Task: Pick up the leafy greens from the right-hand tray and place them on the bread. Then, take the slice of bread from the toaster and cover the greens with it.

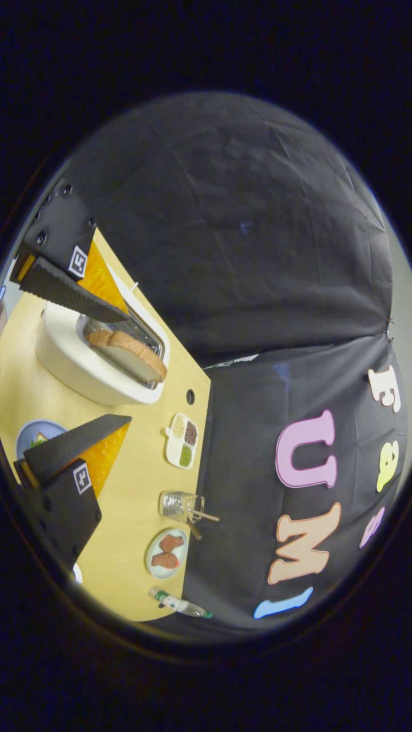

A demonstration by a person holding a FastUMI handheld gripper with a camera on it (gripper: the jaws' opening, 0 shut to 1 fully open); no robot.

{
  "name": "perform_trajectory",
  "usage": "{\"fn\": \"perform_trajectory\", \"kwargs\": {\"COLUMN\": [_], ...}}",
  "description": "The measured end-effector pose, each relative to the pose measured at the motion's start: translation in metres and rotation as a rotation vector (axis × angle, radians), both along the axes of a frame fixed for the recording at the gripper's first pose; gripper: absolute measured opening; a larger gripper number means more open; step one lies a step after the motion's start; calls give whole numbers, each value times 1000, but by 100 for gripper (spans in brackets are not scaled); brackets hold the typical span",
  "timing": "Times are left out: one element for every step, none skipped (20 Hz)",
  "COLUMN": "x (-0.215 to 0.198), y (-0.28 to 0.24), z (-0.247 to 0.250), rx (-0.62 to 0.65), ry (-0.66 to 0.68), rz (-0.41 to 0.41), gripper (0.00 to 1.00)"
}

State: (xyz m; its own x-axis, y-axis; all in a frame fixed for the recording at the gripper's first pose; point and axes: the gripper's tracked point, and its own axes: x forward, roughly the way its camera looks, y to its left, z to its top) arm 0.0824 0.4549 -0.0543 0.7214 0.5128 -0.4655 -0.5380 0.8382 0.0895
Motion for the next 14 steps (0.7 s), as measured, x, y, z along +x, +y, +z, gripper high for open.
{"fn": "perform_trajectory", "kwargs": {"x": [4, 10, 16, 20, 24, 28, 29, 29, 27, 25, 25, 22, 21, 13], "y": [4, 6, 8, 11, 14, 16, 19, 21, 24, 27, 29, 31, 32, 23], "z": [-2, -3, -5, -6, -10, -12, -15, -18, -21, -23, -26, -28, -27, -14], "rx": [7, 8, 10, 18, 26, 29, 35, 39, 47, 41, 36, 37, 32, 35], "ry": [-5, -10, -15, -13, -8, -1, 9, 21, 36, 44, 46, 57, 59, 55], "rz": [-6, -17, -27, -33, -42, -49, -50, -53, -47, -41, -38, -35, -32, -47], "gripper": [100, 100, 100, 100, 95, 89, 84, 79, 74, 68, 63, 52, 40, 29]}}
